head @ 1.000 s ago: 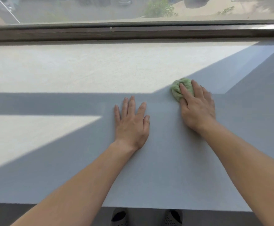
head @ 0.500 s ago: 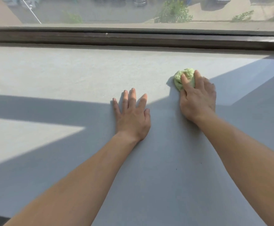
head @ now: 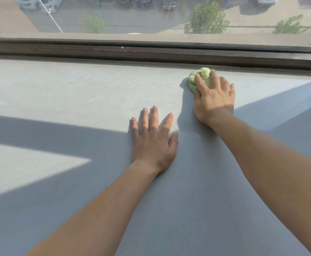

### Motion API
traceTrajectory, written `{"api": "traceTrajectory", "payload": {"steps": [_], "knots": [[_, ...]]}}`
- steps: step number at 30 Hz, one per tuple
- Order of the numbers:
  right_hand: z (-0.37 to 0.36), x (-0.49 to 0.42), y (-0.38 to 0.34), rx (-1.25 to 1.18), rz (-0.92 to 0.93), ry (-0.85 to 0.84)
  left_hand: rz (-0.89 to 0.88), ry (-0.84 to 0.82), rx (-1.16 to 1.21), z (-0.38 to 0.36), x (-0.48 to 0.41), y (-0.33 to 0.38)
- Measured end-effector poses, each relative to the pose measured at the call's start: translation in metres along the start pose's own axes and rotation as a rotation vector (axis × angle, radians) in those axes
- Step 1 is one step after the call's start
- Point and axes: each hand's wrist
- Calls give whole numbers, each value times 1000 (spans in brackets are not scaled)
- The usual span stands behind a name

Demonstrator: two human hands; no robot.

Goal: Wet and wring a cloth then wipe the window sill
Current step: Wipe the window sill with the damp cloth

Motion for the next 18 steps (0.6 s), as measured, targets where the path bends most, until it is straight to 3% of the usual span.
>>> {"api": "traceTrajectory", "payload": {"steps": [3, 5, 7, 12, 16, 18], "knots": [[0, -5, -15, 18, 273, -32, 2, 1, 3, 1, 3, -1], [3, -11, -9, 10, 336, -34, -4, 5, -1, 1, 8, -3], [7, -15, 10, 5, 296, -17, -3, 6, 3, 0, 12, -6], [13, -2, 41, -45, -55, 18, 5, -7, -10, 0, 20, -9], [15, 25, 42, -40, 171, -1, 4, -2, -16, 2, 29, -12], [23, 22, 61, -42, 153, 2, 5, -2, -22, 3, 33, -14]]}}
Point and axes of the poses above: each hand's wrist, its own x-axis away from the middle knuckle, its own z-axis out of the back of the hand, y = z × x, and after that the axes turned 2 degrees about -x, right-handed
